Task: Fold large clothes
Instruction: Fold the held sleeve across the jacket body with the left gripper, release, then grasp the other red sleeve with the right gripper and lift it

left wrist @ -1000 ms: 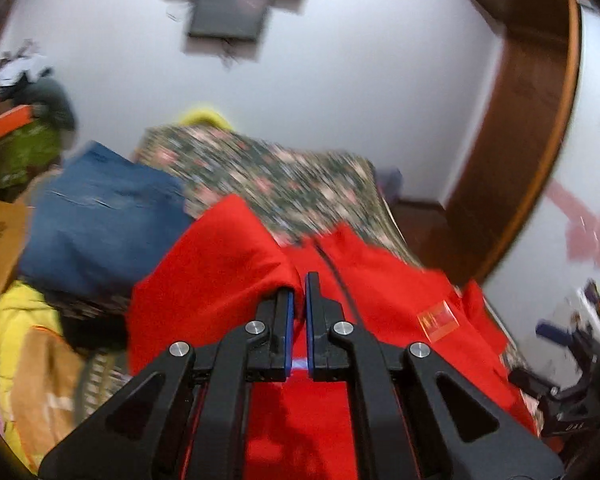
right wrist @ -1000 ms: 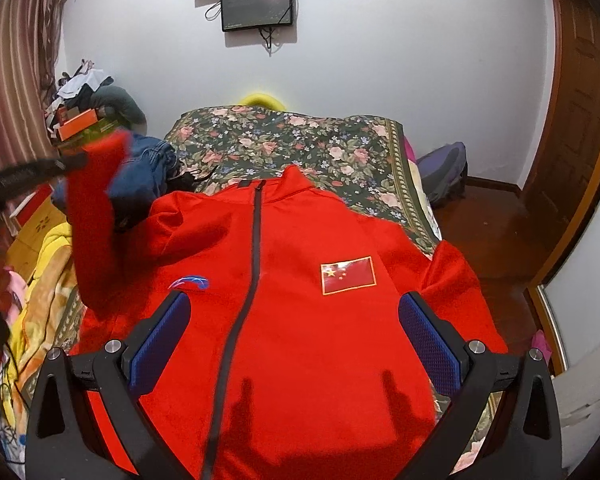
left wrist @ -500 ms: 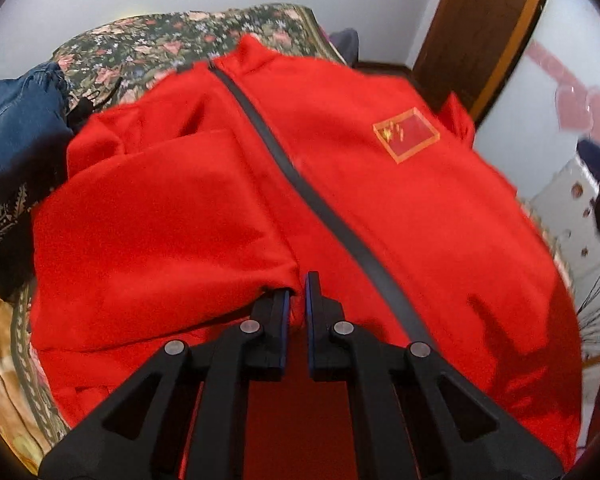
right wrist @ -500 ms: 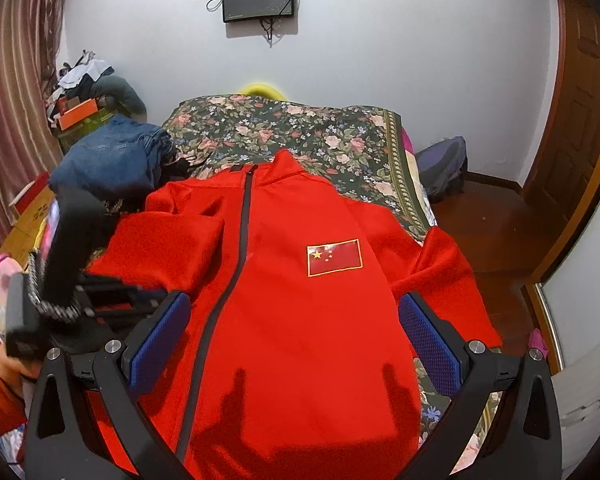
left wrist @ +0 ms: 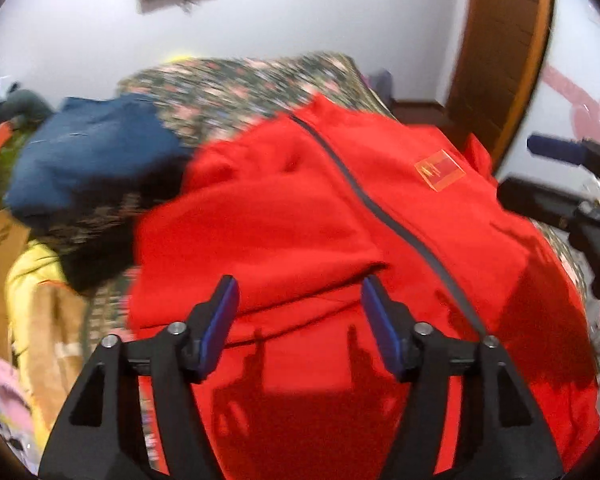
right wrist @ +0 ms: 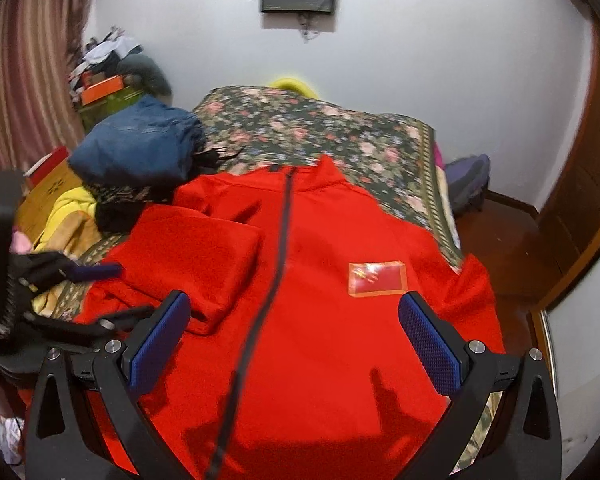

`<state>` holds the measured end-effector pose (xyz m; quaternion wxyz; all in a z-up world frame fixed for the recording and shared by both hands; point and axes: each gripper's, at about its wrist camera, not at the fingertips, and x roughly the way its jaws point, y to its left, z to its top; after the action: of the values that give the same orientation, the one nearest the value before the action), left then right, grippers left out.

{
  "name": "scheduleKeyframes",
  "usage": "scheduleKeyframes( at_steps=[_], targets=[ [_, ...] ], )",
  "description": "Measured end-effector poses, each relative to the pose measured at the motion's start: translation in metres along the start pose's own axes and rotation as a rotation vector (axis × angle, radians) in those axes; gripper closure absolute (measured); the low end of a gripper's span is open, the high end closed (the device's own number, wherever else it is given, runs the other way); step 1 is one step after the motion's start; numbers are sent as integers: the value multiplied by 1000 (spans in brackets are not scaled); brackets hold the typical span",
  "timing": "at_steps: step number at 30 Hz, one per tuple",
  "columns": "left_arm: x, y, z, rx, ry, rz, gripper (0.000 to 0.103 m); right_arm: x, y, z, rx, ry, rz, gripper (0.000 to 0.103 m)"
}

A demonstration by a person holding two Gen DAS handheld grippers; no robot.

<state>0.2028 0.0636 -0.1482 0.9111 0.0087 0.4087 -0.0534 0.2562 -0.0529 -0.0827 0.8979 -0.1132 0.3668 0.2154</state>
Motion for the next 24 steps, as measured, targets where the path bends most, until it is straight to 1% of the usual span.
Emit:
scheduleKeyframes(
  at_steps=[3,5,7,10,13,15,17,20,22,24],
  targets=[
    [-15,35,-5,-48,-22,90,38,12,23,11,-63,19,42,0],
    [-22,58,-13,-77,-23,149,38,21,39,16,-106,34,70,0],
    [-24,78,-19,-108,-13,189,38,32,58,20,-154,50,97,0],
    [-25,106,-35,-159,8,226,38,50,84,25,-222,80,126,0],
    [-26,123,-51,-195,27,256,38,68,105,26,-274,123,164,2],
    [-26,134,-61,-227,41,255,38,83,123,25,-307,154,196,3],
    [-25,143,-70,-251,53,249,38,98,138,23,-339,184,208,6],
    [-20,153,-80,-280,70,252,38,125,157,21,-377,258,222,16],
    [-17,158,-85,-301,79,247,38,150,169,17,-379,332,237,29],
    [-15,163,-89,-324,88,235,38,169,176,13,-374,393,247,37]
  ],
)
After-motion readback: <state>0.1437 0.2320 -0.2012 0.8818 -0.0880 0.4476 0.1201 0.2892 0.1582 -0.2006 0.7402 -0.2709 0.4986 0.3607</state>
